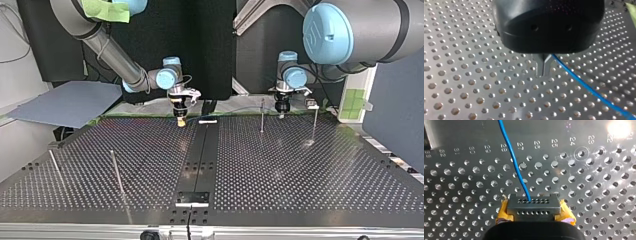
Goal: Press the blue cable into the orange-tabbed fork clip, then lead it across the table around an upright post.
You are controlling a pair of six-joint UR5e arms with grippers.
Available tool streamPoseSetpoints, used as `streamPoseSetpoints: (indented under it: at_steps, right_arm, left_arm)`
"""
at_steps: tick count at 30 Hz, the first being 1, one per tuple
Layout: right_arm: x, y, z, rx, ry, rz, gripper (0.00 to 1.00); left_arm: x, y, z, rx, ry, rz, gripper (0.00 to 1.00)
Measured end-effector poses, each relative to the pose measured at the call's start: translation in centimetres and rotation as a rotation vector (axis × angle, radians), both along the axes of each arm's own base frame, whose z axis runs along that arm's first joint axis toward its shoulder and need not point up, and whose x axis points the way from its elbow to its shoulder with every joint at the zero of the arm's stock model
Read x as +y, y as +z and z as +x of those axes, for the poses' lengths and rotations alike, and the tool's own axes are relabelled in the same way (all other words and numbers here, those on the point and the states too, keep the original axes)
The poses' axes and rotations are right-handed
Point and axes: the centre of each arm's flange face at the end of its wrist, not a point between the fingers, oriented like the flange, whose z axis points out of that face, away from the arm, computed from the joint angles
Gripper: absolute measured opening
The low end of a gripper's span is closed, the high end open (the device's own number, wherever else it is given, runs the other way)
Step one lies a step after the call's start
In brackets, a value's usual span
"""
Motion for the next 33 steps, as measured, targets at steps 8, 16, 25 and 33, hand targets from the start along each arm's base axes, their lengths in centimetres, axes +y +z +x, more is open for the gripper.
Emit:
streamPoseSetpoints:
  at_steps: [8,16,25,33]
  right_arm:
    - [1.0,-0.2,0.7,0.033,0.025,0.019,0.00]
    - [1.7,-0.4,1.2,0.058,0.039,0.028,0.00]
    - [2.0,-0.4,1.6,0.057,0.046,0.025,0.00]
    - [1.9,-0.2,1.7,0.055,0.047,0.021,0.00]
  left_arm:
    - [0.3,0.0,-0.1,0.004,0.020,0.019,0.43]
    - [0.3,-0.5,-0.7,0.060,0.013,0.040,1.00]
    - [-0.1,-1.0,-2.0,0.136,-0.016,0.063,1.00]
    - [-0.9,1.0,-3.5,0.093,-0.082,0.030,1.00]
